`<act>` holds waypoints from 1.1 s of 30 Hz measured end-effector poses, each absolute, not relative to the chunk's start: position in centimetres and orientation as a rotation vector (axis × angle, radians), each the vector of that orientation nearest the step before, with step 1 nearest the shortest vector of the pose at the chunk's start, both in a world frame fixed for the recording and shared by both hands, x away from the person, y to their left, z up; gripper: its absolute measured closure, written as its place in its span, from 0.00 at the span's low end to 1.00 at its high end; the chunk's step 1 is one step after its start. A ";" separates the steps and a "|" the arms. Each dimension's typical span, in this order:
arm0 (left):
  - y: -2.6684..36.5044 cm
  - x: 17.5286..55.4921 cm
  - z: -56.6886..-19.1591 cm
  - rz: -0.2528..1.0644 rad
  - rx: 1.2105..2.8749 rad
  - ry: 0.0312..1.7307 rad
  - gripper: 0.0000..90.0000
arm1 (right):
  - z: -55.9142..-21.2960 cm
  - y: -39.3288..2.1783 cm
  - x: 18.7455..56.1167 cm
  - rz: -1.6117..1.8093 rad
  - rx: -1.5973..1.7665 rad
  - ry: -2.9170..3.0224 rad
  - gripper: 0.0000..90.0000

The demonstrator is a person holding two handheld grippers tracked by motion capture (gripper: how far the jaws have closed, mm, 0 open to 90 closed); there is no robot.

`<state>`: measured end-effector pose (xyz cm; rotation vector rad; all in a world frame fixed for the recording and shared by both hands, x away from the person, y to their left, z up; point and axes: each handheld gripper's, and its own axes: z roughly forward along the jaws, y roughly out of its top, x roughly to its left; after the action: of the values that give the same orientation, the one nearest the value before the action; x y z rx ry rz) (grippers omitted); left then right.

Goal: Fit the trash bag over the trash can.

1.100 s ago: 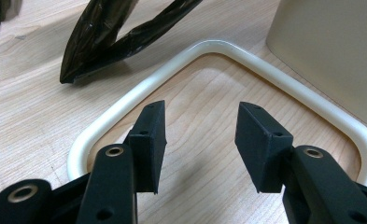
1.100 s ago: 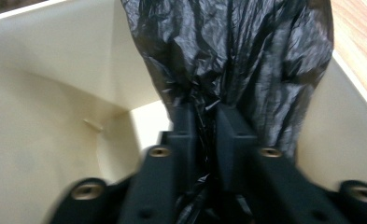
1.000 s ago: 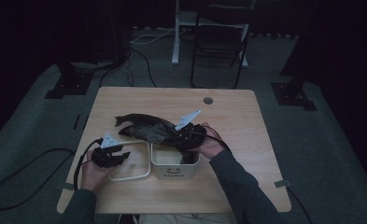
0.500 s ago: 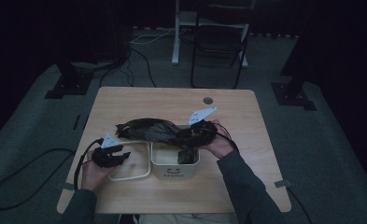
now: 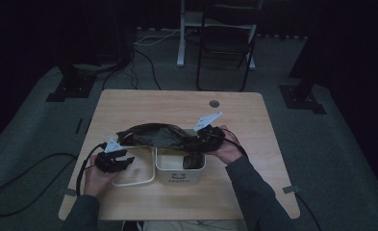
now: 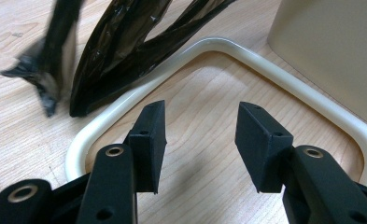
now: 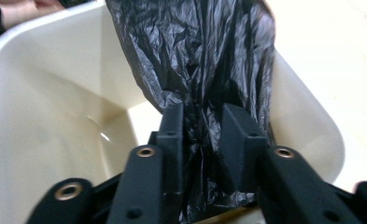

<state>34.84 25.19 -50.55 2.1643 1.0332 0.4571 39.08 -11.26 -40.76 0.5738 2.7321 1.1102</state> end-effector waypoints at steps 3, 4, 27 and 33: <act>25.2 34.8 -50.5 0.456 2.162 1.034 0.59 | -39.9 -12.1 39.0 1.204 0.576 2.708 0.70; 25.2 34.8 -50.5 0.457 2.162 1.034 0.59 | -39.6 -12.4 38.9 1.234 0.582 2.698 0.69; 25.3 34.9 -50.5 0.459 2.160 1.039 0.59 | -37.9 -10.0 40.8 1.234 0.646 2.611 0.75; 25.3 34.9 -50.5 0.459 2.159 1.040 0.59 | -38.1 -8.5 41.6 1.183 0.655 2.618 0.77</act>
<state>34.86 25.33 -50.53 2.1592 1.0399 0.4585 41.56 -8.49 -38.09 0.6553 2.6184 1.1828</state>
